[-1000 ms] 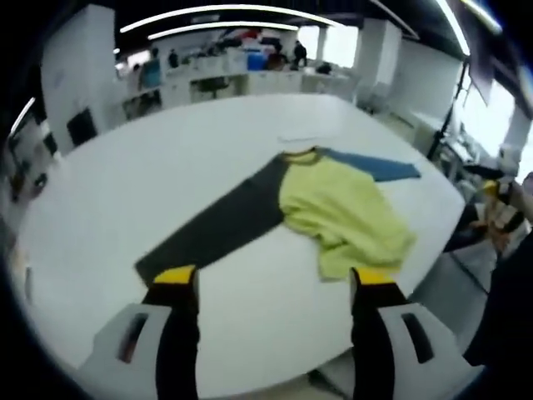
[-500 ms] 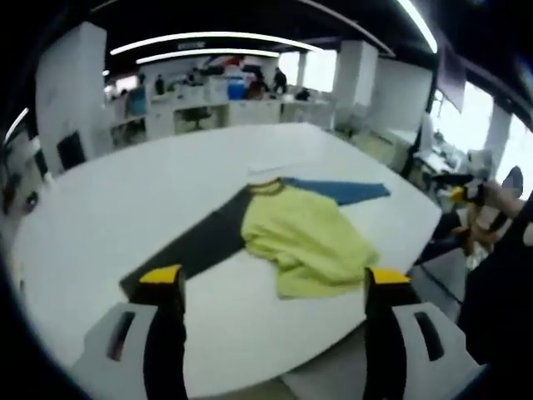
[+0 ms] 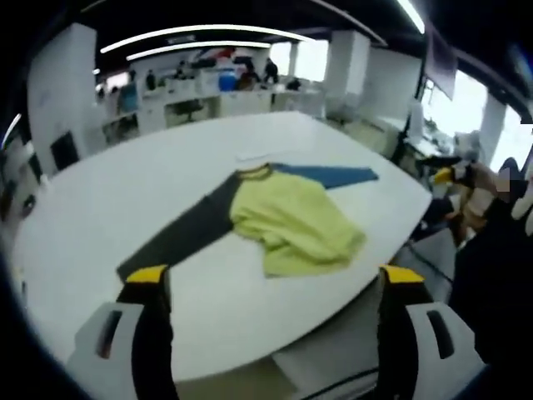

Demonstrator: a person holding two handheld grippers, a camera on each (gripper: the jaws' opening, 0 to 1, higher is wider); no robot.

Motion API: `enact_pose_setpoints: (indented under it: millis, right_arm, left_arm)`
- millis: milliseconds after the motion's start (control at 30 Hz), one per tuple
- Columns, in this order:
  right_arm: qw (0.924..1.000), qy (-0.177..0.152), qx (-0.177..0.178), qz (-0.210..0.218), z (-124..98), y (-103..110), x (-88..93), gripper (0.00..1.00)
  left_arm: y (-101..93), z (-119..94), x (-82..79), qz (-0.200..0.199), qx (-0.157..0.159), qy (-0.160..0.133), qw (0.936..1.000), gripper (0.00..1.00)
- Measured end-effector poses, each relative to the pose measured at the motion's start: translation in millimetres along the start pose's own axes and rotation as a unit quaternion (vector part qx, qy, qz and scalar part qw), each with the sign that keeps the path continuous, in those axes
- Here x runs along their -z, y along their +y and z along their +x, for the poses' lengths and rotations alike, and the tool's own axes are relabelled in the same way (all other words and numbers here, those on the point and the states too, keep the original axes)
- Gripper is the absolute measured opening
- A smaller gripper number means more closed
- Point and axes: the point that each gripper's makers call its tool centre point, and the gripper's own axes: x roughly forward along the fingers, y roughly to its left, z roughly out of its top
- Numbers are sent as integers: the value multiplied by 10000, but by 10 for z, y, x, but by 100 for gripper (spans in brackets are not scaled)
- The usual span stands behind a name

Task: Fold the garment on the visible template until the final outline fits inside the template.

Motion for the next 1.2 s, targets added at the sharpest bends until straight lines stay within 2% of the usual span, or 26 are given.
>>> enact_pose_setpoints:
  millis: [67, 200, 400, 533, 933, 1200]
  right_arm:
    - [10000, -6, -10, -8, -3, 8, -8, 96]
    - [10000, -35, -15, 27, -2, 11, -14, 96]
    - [10000, -9, -9, 41, 7, 4, -1, 96]
    - [10000, -28, 5, 54, 14, -9, -13, 96]
    - [9999, 37, 10, 120, 66, -39, 29, 93]
    - [9999, 87, -75, 101, 167, -24, 42, 92]
  left_arm:
    - [-32, 4, 23, -2, 123, 27, 9999, 100]
    - [-38, 60, 51, 7, 135, 84, 9999, 100]
    - [-17, 61, -63, 84, 119, 42, 9999, 100]
    - [2, 67, -78, 130, 93, 55, 9999, 100]
    - [35, 129, 32, 85, 77, 231, 9997, 100]
    - [66, 248, 58, 62, 37, 279, 9996, 97]
